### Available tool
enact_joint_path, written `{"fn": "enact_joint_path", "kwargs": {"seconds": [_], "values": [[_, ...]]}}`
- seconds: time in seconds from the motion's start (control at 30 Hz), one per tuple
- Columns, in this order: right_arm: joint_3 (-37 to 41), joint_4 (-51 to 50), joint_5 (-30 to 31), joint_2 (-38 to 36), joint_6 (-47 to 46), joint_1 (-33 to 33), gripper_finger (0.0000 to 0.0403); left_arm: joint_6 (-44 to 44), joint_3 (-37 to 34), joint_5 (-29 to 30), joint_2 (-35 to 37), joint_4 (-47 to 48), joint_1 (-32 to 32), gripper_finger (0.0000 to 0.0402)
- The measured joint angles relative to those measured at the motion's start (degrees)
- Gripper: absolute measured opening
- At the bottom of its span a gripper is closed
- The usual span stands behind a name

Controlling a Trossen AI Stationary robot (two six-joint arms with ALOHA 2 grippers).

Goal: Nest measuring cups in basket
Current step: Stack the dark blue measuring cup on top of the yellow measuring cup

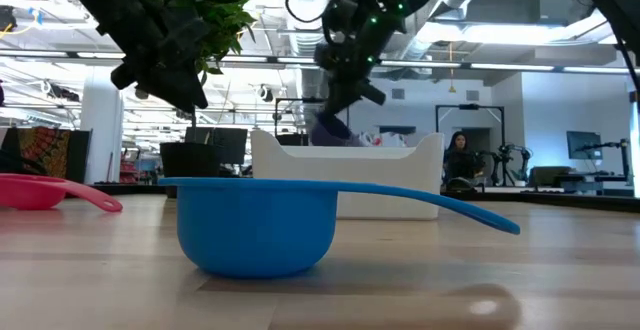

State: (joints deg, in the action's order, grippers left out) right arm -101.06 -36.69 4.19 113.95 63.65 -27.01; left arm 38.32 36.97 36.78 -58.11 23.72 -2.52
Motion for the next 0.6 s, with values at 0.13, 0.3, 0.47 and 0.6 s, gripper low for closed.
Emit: {"fn": "enact_joint_path", "kwargs": {"seconds": [0.13, 0.3, 0.47, 0.6], "values": [[-0.1, 4.5, -0.2, 0.8, 4.8, -0.6, 0.0008, -1.0, 0.0, 1.3, 0.0, 0.0, 0.0, 0.0151], [0.2, 0.6, -0.2, 3.1, 10.1, -0.9, 0.0010, -0.9, 0.0, 1.2, 0.0, 0.0, 0.0, 0.0151], [0.1, -0.4, -1.2, 4.7, 11.9, -0.9, 0.0013, -0.2, 0.0, 1.2, 0.0, 0.0, 0.0, 0.0151], [0.1, 0.2, -1.4, 5.5, 11.6, -0.3, 0.0025, 0.0, 0.0, 0.8, 0.0, 0.0, 0.0, 0.0151]]}}
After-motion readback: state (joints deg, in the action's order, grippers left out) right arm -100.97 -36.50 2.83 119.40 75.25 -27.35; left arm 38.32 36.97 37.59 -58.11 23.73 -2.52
